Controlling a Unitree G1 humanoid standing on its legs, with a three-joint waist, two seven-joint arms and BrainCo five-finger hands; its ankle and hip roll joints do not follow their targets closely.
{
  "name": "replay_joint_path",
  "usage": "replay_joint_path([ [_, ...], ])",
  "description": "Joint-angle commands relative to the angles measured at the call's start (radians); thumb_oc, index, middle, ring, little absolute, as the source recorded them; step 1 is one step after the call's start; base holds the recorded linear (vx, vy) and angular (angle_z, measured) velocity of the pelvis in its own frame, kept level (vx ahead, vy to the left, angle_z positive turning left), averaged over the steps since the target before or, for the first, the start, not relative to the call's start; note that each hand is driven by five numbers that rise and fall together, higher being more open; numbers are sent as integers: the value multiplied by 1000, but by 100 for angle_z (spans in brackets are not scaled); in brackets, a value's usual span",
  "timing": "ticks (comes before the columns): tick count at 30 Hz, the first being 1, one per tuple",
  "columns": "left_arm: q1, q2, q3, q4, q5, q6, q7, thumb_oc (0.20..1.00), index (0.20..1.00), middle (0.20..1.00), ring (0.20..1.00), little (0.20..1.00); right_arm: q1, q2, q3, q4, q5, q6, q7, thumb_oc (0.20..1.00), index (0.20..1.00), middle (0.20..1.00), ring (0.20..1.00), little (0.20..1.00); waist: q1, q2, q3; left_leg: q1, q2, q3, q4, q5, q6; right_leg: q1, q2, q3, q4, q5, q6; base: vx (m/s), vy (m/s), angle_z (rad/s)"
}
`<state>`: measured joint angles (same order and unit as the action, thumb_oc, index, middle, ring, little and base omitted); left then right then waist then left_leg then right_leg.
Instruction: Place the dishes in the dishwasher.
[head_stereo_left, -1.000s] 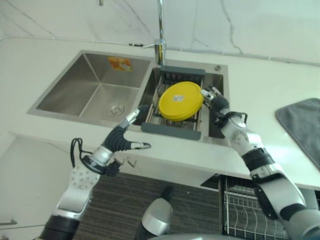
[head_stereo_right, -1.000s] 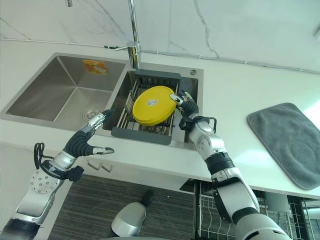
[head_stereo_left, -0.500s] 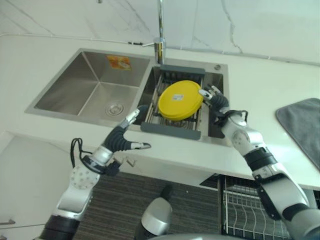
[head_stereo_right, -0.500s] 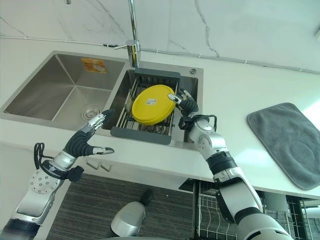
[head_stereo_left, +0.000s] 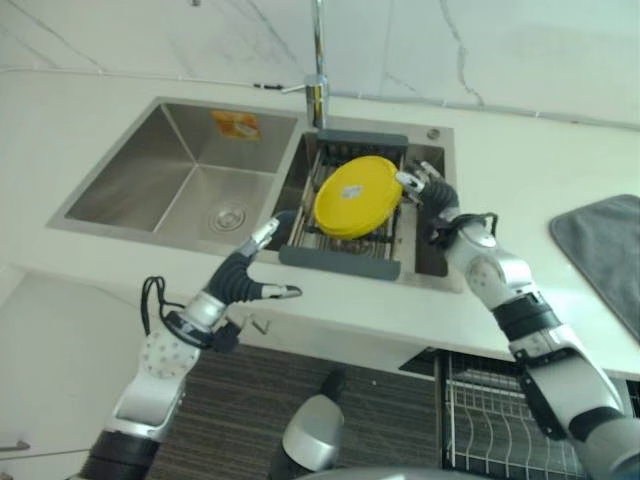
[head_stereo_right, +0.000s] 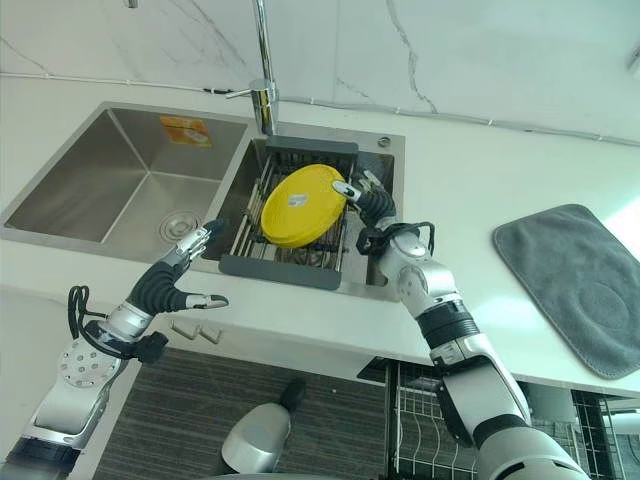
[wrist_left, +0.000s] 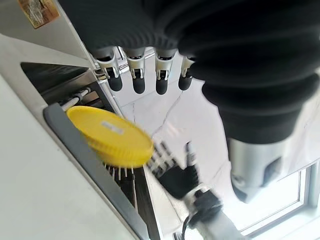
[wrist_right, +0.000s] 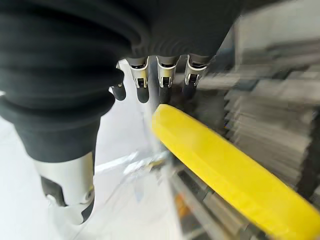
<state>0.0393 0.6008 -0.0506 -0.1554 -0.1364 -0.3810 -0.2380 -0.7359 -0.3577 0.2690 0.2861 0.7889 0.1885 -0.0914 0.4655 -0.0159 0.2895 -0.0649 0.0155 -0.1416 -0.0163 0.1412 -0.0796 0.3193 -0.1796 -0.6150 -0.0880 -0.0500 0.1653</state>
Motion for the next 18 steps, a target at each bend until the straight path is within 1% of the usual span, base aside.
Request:
replay_joint_path([
  [1, 46, 42, -48, -46, -1, -26, 10, 1000, 1000, 1000, 1000, 1000, -69, 21, 36, -90, 36, -63, 34, 1000, 1000, 1000, 1000, 1000, 16, 12, -92, 40, 39, -27, -59, -51, -3, -8, -28, 33, 114, -60, -10, 0, 0, 0],
  [7, 51, 45, -46, -50, -2, -26, 10, 1000, 1000, 1000, 1000, 1000, -68, 16, 36, -122, 42, -57, 28, 1000, 1000, 1000, 1000, 1000, 15, 9, -93, 43, 40, -26, -59, -53, -2, -7, -26, 33, 115, -61, -11, 0, 0, 0],
  [10, 56, 46, -43, -50, -5, -27, 5, 1000, 1000, 1000, 1000, 1000, -64, 21, 39, -132, 75, -41, 11, 1000, 1000, 1000, 1000, 1000, 15, 7, -95, 45, 40, -26, -59, -53, -3, -3, -25, 33, 114, -62, -11, 0, 0, 0],
  [15, 49, 45, -48, -51, -12, -22, -2, 1000, 1000, 1000, 1000, 1000, -64, 42, 34, -54, 98, -17, -51, 1000, 1000, 1000, 1000, 1000, 17, 7, -101, 49, 38, -24, -60, -55, -2, 1, -27, 30, 114, -63, -11, 3, 8, 0],
  [18, 43, 47, -57, -53, -19, -14, -4, 1000, 1000, 1000, 1000, 1000, -62, 54, 28, 56, 106, -37, -35, 1000, 1000, 1000, 1000, 1000, 25, 12, -101, 47, 37, -25, -59, -53, -2, 5, -28, 25, 113, -61, -12, 11, 28, 1],
])
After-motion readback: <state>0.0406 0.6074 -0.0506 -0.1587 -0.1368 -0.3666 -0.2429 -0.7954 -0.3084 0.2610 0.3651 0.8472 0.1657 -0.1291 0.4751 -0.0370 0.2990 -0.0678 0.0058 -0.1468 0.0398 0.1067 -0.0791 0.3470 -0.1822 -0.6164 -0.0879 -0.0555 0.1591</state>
